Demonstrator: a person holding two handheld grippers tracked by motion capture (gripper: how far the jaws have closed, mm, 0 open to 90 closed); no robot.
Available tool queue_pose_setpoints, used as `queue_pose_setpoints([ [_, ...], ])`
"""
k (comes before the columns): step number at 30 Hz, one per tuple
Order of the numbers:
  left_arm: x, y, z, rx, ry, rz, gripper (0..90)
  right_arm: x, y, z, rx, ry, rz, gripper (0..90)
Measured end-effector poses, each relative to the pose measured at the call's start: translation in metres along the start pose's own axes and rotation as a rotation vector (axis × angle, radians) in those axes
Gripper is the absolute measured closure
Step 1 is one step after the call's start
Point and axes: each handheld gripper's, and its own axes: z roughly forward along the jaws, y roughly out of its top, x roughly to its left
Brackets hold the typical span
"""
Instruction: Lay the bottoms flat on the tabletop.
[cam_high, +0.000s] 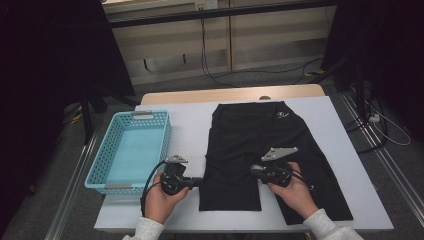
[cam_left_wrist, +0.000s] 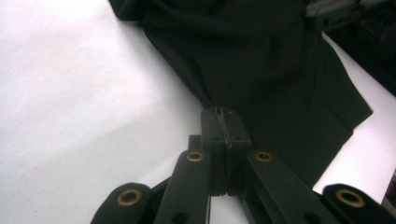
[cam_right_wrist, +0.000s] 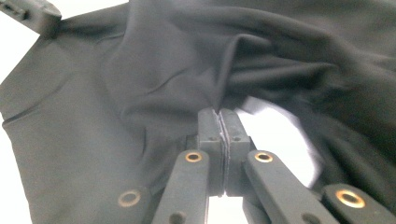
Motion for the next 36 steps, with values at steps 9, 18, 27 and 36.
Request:
queue_pose_setpoints([
  [9, 0.001, 0.0, 0.005, 0.003, 0.013, -0.002, 90.0, -0.009, -0.006, -0.006, 0.013, -0.055, 0.001, 86.8],
  [18, 0.001, -0.002, 0.01, -0.007, 0.029, 0.002, 89.7, 0.019, 0.002, -0.01, -0.034, 0.032, -0.101, 69.7],
  [27, 0.001, -0.001, 0.009, -0.005, 0.028, -0.002, 89.6, 0.057, -0.003, 0.017, 0.023, 0.205, -0.24, 48.3],
  [36, 0.0, -0.001, 0.01, 0.006, 0.022, -0.007, 89.7, 0.073, -0.008, 0.025, 0.021, 0.215, -0.353, 49.0],
])
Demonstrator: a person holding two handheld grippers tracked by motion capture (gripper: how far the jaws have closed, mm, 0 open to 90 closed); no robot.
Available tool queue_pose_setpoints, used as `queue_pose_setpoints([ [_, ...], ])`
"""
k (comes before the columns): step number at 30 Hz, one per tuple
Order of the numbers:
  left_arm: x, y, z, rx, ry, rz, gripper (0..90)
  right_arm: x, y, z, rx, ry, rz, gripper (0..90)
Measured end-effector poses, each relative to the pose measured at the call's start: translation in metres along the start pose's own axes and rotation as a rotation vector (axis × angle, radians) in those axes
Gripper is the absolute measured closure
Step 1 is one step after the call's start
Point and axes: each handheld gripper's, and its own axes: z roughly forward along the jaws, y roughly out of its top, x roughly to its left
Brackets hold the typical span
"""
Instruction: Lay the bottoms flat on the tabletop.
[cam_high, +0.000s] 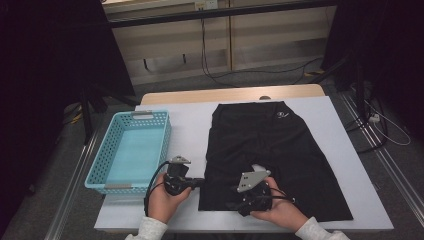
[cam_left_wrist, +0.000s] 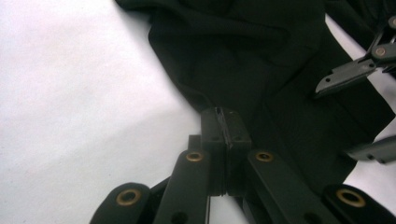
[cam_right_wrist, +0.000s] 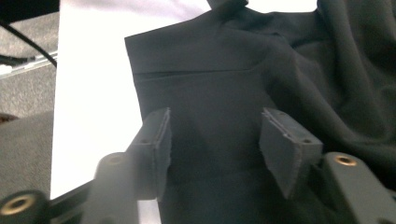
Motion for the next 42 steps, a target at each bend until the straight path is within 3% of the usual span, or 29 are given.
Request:
queue_pose_setpoints([
  [2, -0.001, 0.0, 0.0, -0.003, 0.001, -0.001, 89.7, 0.0, -0.001, -0.001, -0.004, -0.012, 0.012, 57.7],
  [5, -0.001, 0.0, -0.001, -0.005, -0.002, -0.003, 89.7, -0.002, -0.001, -0.002, -0.001, -0.016, 0.026, 77.8],
  [8, -0.001, 0.0, -0.001, -0.004, -0.008, -0.006, 89.7, -0.003, -0.001, -0.002, -0.001, -0.006, 0.039, 86.9],
  [13, -0.001, 0.001, -0.004, -0.01, -0.016, -0.008, 89.7, -0.004, 0.0, -0.002, 0.003, 0.002, 0.041, 88.7],
  [17, -0.002, 0.0, -0.005, 0.0, -0.033, -0.018, 89.7, -0.004, -0.001, -0.004, 0.0, 0.046, 0.056, 88.9],
  [22, -0.003, -0.002, -0.004, 0.02, -0.041, -0.018, 89.3, 0.007, 0.0, -0.005, 0.017, 0.108, 0.039, 89.1],
  [25, -0.001, -0.002, -0.001, 0.008, -0.011, -0.012, 76.7, 0.011, 0.001, -0.005, 0.026, 0.117, 0.029, 89.0],
  [28, 0.0, -0.002, 0.001, -0.004, -0.001, -0.008, 71.8, 0.01, 0.001, -0.005, 0.025, 0.128, 0.029, 89.0],
  [30, 0.001, 0.001, 0.006, -0.038, 0.043, 0.019, 64.3, 0.01, 0.001, -0.005, 0.024, 0.13, 0.03, 89.0],
  [32, 0.003, 0.004, 0.012, -0.03, 0.056, 0.029, 66.1, 0.01, 0.001, -0.005, 0.026, 0.127, 0.029, 89.0],
  [33, 0.004, 0.005, 0.015, -0.034, 0.039, 0.031, 67.3, 0.01, 0.001, -0.004, 0.025, 0.127, 0.028, 89.0],
  [35, 0.004, 0.008, 0.018, -0.023, 0.043, 0.045, 74.8, 0.01, 0.001, -0.005, 0.024, 0.129, 0.031, 89.0],
  [37, 0.002, 0.009, 0.021, -0.006, 0.021, 0.036, 88.0, 0.01, 0.001, -0.005, 0.024, 0.126, 0.033, 89.0],
  [40, -0.001, 0.01, 0.017, 0.016, 0.031, 0.035, 89.8, 0.009, 0.0, -0.005, 0.022, 0.128, 0.034, 89.0],
  [42, -0.002, 0.009, 0.01, 0.005, 0.036, 0.017, 89.9, 0.009, 0.0, -0.006, 0.023, 0.125, 0.033, 88.9],
])
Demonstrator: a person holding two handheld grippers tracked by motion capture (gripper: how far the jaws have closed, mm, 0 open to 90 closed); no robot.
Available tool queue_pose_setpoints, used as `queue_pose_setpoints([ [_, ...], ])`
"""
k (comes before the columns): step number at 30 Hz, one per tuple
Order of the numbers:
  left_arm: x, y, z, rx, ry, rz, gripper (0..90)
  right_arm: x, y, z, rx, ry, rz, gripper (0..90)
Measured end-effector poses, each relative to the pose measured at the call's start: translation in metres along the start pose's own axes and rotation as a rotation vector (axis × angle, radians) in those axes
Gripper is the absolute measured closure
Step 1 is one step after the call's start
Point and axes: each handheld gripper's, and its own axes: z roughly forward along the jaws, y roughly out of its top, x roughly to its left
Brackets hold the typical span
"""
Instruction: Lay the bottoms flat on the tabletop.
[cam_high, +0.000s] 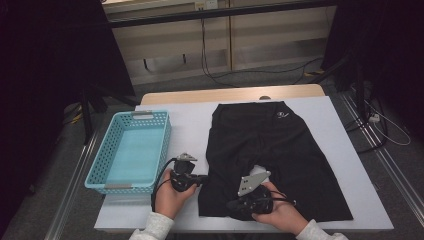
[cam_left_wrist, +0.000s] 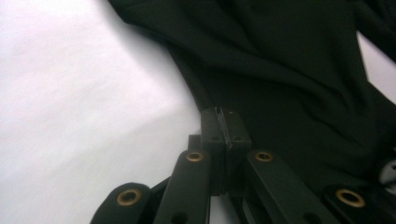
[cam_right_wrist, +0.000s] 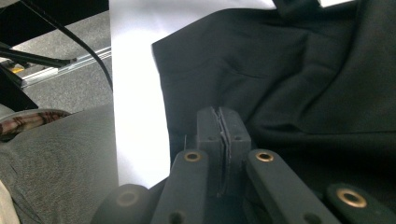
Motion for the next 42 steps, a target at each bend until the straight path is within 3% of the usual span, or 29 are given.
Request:
queue_pose_setpoints([
  [2, 0.001, -0.002, -0.01, -0.01, 0.016, -0.006, 89.9, 0.0, 0.0, -0.001, 0.002, -0.002, -0.002, 88.9],
  [4, 0.004, -0.006, -0.017, -0.012, 0.003, -0.027, 89.8, 0.0, 0.0, -0.001, 0.001, -0.003, 0.0, 88.9],
  [8, 0.004, -0.008, -0.019, -0.025, -0.007, -0.043, 89.8, 0.001, 0.002, 0.0, 0.001, 0.004, -0.004, 88.9],
  [14, 0.003, -0.005, -0.031, -0.045, -0.038, -0.057, 89.7, 0.002, 0.006, -0.007, -0.038, 0.062, 0.019, 88.9],
  [17, 0.005, -0.006, -0.03, -0.044, -0.025, -0.055, 89.3, 0.002, 0.007, -0.012, -0.057, 0.076, 0.023, 88.9],
  [19, 0.004, -0.007, -0.025, -0.057, 0.017, -0.021, 83.4, 0.002, 0.006, -0.014, -0.055, 0.069, 0.024, 89.0],
  [21, 0.004, -0.006, -0.016, -0.07, 0.022, -0.029, 68.3, 0.002, 0.005, -0.011, -0.036, 0.057, 0.02, 88.9],
  [22, 0.005, -0.005, -0.011, -0.067, 0.041, -0.012, 65.0, 0.001, 0.004, -0.009, -0.028, 0.059, 0.024, 89.0],
  [24, 0.008, -0.002, -0.001, -0.075, 0.058, -0.02, 61.6, 0.001, 0.002, -0.006, -0.015, 0.066, 0.024, 88.9],
  [27, 0.012, 0.002, 0.01, -0.085, 0.085, -0.011, 66.1, 0.003, 0.002, -0.003, 0.0, 0.068, 0.013, 88.9],
  [32, 0.012, 0.007, 0.016, -0.081, 0.079, -0.02, 88.5, 0.001, 0.001, -0.002, 0.005, 0.064, 0.021, 88.8],
  [34, 0.011, 0.007, 0.011, -0.116, 0.106, -0.02, 88.6, 0.001, 0.001, -0.003, 0.004, 0.064, 0.019, 88.9],
  [37, 0.01, 0.007, -0.003, -0.147, 0.111, -0.039, 88.8, 0.002, 0.002, -0.005, -0.001, 0.063, 0.014, 88.9],
  [42, 0.013, 0.0, -0.014, -0.142, 0.129, -0.068, 88.7, 0.002, 0.002, -0.005, -0.005, 0.07, 0.018, 88.8],
])
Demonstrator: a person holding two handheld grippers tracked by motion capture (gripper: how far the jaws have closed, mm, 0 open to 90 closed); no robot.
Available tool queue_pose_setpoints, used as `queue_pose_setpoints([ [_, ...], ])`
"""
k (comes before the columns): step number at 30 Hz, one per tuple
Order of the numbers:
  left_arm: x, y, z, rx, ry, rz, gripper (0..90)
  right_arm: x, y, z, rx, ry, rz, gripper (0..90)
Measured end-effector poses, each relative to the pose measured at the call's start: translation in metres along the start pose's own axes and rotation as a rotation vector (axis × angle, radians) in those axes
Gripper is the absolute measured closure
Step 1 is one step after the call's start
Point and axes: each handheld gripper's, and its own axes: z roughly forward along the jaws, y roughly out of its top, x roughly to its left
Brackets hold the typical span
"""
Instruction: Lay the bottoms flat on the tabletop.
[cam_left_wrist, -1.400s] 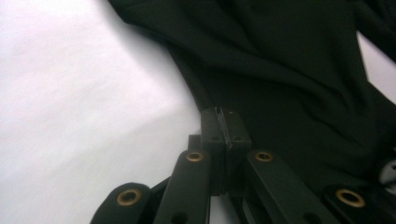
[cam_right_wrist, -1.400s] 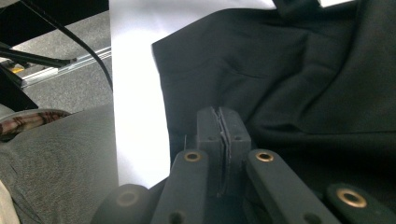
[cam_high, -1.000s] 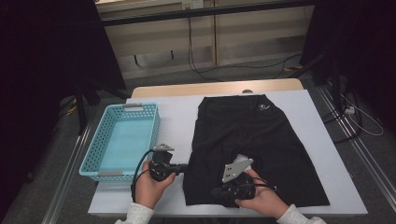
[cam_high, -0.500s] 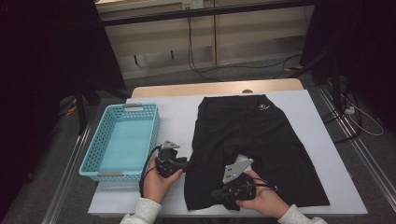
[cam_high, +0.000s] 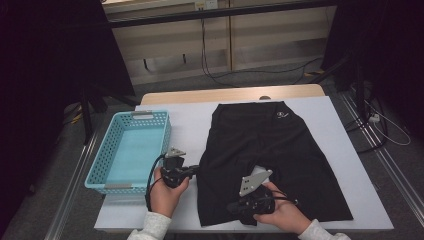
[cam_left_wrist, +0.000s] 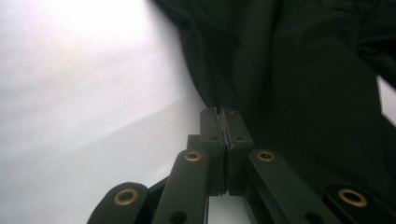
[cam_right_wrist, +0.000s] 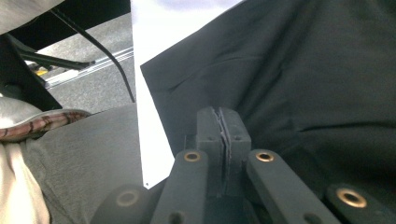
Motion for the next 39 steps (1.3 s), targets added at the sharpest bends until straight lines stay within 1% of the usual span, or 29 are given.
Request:
queue_pose_setpoints([
  [1, 0.001, -0.001, 0.0, 0.009, 0.007, 0.001, 88.2, 0.0, 0.0, 0.001, 0.003, 0.0, -0.002, 88.8],
  [2, 0.001, -0.002, 0.001, 0.004, 0.012, -0.002, 85.7, 0.0, 0.0, 0.001, 0.006, -0.001, -0.005, 88.8],
  [4, 0.001, -0.003, 0.003, -0.001, 0.014, 0.001, 74.4, 0.001, 0.0, 0.002, 0.012, 0.001, -0.008, 88.8],
  [5, 0.0, -0.003, 0.004, -0.006, 0.018, 0.008, 72.2, 0.001, 0.001, 0.002, 0.013, -0.002, -0.008, 88.8],
  [6, 0.001, -0.003, 0.005, 0.0, 0.015, 0.03, 69.9, 0.001, 0.001, 0.002, 0.017, 0.005, -0.007, 88.8],
  [7, 0.0, -0.004, 0.008, -0.001, 0.019, 0.028, 66.8, 0.001, 0.001, 0.002, 0.018, 0.005, -0.01, 88.8],
  [8, 0.0, -0.005, 0.009, 0.012, 0.016, 0.034, 66.5, 0.002, 0.001, 0.002, 0.017, 0.005, -0.005, 88.8],
  [9, 0.0, -0.005, 0.012, 0.012, 0.014, 0.027, 65.1, 0.002, 0.002, 0.001, 0.02, 0.008, -0.008, 88.8],
  [12, -0.001, -0.007, 0.016, 0.038, 0.003, 0.036, 62.8, 0.0, 0.003, -0.004, 0.005, 0.001, -0.004, 88.7],
  [14, -0.003, -0.007, 0.017, 0.037, 0.009, 0.04, 62.7, -0.004, 0.002, -0.009, -0.011, -0.032, 0.006, 88.4],
  [15, -0.003, -0.007, 0.017, 0.037, 0.002, 0.038, 62.8, -0.005, 0.001, -0.011, -0.016, -0.029, 0.01, 87.9],
  [16, -0.003, -0.007, 0.018, 0.035, 0.005, 0.041, 62.8, -0.006, 0.001, -0.012, -0.02, -0.031, 0.015, 86.7],
  [17, -0.003, -0.007, 0.018, 0.036, 0.006, 0.043, 62.8, -0.007, 0.0, -0.012, -0.022, -0.041, 0.013, 81.9],
  [18, -0.003, -0.007, 0.018, 0.034, 0.005, 0.044, 62.7, -0.008, 0.001, -0.013, -0.027, -0.073, 0.003, 77.7],
  [19, -0.004, -0.007, 0.018, 0.033, 0.005, 0.046, 62.5, -0.008, 0.002, -0.015, -0.04, -0.101, 0.007, 75.2],
  [20, -0.003, -0.007, 0.018, 0.026, 0.005, 0.051, 62.3, -0.009, 0.004, -0.016, -0.052, -0.113, 0.013, 74.7],
  [23, -0.004, -0.007, 0.019, 0.02, 0.009, 0.062, 61.2, -0.008, 0.009, -0.017, -0.081, -0.147, 0.003, 71.1],
  [24, -0.004, -0.007, 0.019, 0.022, 0.007, 0.065, 61.1, -0.007, 0.01, -0.016, -0.085, -0.14, -0.001, 70.5],
  [25, -0.004, -0.007, 0.02, 0.02, 0.007, 0.063, 60.7, -0.005, 0.011, -0.013, -0.079, -0.132, -0.012, 67.9],
  [26, -0.004, -0.007, 0.02, 0.014, 0.005, 0.053, 59.9, -0.003, 0.012, -0.009, -0.073, -0.131, -0.018, 66.6],
  [29, -0.005, -0.007, 0.02, 0.008, 0.011, 0.052, 55.0, 0.003, 0.015, 0.003, -0.054, -0.122, -0.035, 62.9],
  [32, -0.005, -0.006, 0.017, 0.006, 0.008, 0.057, 52.9, 0.007, 0.017, 0.013, -0.041, -0.106, -0.037, 61.0],
  [33, -0.005, -0.006, 0.016, 0.0, 0.009, 0.056, 52.0, 0.008, 0.018, 0.016, -0.037, -0.105, -0.035, 61.3],
  [34, -0.005, -0.005, 0.015, 0.003, 0.002, 0.059, 51.3, 0.009, 0.018, 0.019, -0.022, -0.112, -0.044, 64.4],
  [35, -0.005, -0.005, 0.015, 0.003, 0.0, 0.062, 50.8, 0.011, 0.017, 0.022, 0.0, -0.126, -0.075, 74.2],
  [36, -0.006, -0.005, 0.015, 0.002, -0.001, 0.058, 50.6, 0.011, 0.017, 0.023, 0.009, -0.152, -0.107, 89.0],
  [37, -0.007, -0.005, 0.015, 0.001, 0.0, 0.059, 50.5, 0.01, 0.017, 0.023, 0.015, -0.153, -0.12, 89.5],
  [38, -0.007, -0.005, 0.014, 0.001, 0.0, 0.059, 50.3, 0.008, 0.017, 0.022, 0.026, -0.151, -0.114, 89.7],
  [39, -0.007, -0.005, 0.014, -0.001, -0.001, 0.056, 50.0, 0.005, 0.016, 0.021, 0.023, -0.165, -0.111, 89.8],
])
